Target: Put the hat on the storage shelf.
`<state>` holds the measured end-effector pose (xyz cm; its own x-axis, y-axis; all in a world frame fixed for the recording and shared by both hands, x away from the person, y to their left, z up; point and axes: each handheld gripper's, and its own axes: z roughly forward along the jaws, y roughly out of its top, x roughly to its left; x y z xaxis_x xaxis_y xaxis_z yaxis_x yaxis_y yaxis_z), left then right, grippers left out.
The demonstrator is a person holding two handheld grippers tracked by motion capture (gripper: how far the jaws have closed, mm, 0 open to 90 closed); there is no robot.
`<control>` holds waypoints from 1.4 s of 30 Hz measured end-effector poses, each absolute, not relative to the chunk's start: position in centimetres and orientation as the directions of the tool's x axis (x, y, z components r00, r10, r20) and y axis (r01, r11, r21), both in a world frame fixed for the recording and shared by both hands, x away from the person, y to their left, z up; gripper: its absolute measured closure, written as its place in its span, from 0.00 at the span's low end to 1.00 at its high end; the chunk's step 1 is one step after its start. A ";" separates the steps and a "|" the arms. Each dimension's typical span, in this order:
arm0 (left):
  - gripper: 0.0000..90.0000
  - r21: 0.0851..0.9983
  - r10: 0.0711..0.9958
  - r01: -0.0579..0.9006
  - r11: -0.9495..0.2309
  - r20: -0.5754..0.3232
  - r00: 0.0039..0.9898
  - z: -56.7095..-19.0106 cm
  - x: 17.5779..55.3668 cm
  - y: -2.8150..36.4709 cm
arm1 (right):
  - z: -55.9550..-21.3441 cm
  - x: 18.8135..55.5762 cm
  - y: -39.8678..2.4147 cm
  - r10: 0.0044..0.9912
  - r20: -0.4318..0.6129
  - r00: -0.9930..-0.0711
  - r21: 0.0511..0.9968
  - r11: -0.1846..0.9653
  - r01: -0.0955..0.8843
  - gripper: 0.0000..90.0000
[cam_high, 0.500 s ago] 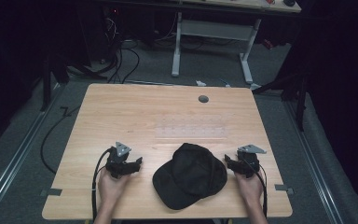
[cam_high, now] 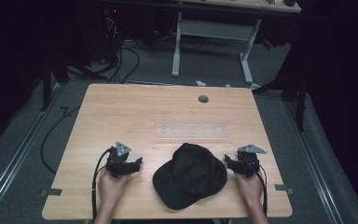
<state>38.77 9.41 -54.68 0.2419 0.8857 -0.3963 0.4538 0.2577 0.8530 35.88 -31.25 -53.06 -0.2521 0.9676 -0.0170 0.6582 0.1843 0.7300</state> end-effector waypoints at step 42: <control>0.29 0.851 0.890 0.452 0.268 -0.398 0.222 -54.7 38.9 9.5 | -51.1 34.1 -32.6 0.948 0.107 -0.299 0.780 0.106 0.617 0.45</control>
<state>38.91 9.46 -54.68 0.2223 0.8901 -0.3979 0.4517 0.2677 0.8511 34.14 -32.58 -51.09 -0.2987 0.9483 0.1074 0.6165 0.1058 0.7802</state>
